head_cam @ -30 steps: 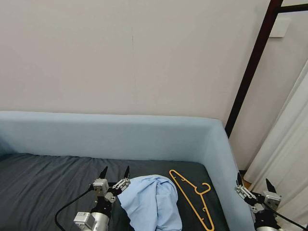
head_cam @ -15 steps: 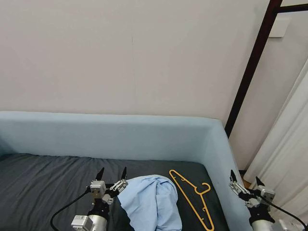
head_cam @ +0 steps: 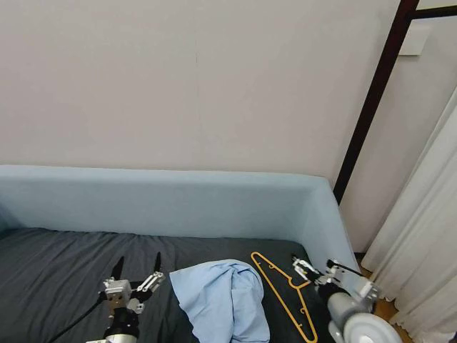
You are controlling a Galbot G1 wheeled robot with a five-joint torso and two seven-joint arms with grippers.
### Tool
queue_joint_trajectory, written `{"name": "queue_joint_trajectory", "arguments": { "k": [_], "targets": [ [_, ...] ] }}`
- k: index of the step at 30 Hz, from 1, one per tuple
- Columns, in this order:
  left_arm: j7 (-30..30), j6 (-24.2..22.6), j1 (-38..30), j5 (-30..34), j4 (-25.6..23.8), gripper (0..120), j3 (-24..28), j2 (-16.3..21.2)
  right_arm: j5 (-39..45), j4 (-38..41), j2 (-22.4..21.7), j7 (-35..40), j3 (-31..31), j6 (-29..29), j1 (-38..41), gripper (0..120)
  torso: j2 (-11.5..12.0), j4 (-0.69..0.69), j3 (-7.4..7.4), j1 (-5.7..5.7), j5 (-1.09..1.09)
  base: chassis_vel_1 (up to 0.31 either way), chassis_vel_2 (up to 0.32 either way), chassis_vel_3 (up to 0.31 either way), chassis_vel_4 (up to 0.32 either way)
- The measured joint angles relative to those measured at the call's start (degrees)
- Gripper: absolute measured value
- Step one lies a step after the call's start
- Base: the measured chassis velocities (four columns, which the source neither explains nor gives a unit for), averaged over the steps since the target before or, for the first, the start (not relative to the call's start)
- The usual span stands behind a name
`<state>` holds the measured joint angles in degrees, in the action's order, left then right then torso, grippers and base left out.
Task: Pick up the clothes from the sofa and hang them on the clothes hanger.
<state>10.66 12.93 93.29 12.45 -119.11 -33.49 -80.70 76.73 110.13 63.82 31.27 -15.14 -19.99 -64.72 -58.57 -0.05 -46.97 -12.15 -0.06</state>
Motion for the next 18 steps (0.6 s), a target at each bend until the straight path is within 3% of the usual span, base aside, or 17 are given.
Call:
{"name": "queue_joint_trajectory", "arguments": {
  "k": [8, 10, 13, 18],
  "targets": [
    [0.78, 0.21, 0.48, -0.28, 0.66, 100, -2.33, -0.24, 7.6, -10.51, 5.07, 1.62, 3.67, -1.95, 8.32, 100, 0.0, -0.03, 0.0, 0.0, 0.0, 0.0, 0.0, 0.0, 0.0],
    [0.89, 0.22, 0.77, -0.92, 0.62, 100, -2.83, -0.65, 7.85, -15.71, 8.76, 2.16, 4.41, -1.96, 10.84, 100, 0.0, -0.03, 0.0, 0.0, 0.0, 0.0, 0.0, 0.0, 0.0],
    [1.05, 0.46, 1.29, -1.49, 0.55, 100, -3.55, -0.99, 4.52, -22.78, 12.94, 0.68, 5.25, -2.17, 13.22, 100, 0.0, -0.02, 0.0, 0.0, -0.01, 0.0, 0.0, 0.0, 0.0],
    [1.45, 0.84, 1.78, -1.76, 0.24, 100, -4.2, -1.09, -3.0, -30.42, 15.86, -2.05, 6.93, -2.18, 15.02, 100, 0.0, -0.01, 0.0, 0.0, -0.01, 0.0, 0.0, 0.0, 0.0]
  ]
}}
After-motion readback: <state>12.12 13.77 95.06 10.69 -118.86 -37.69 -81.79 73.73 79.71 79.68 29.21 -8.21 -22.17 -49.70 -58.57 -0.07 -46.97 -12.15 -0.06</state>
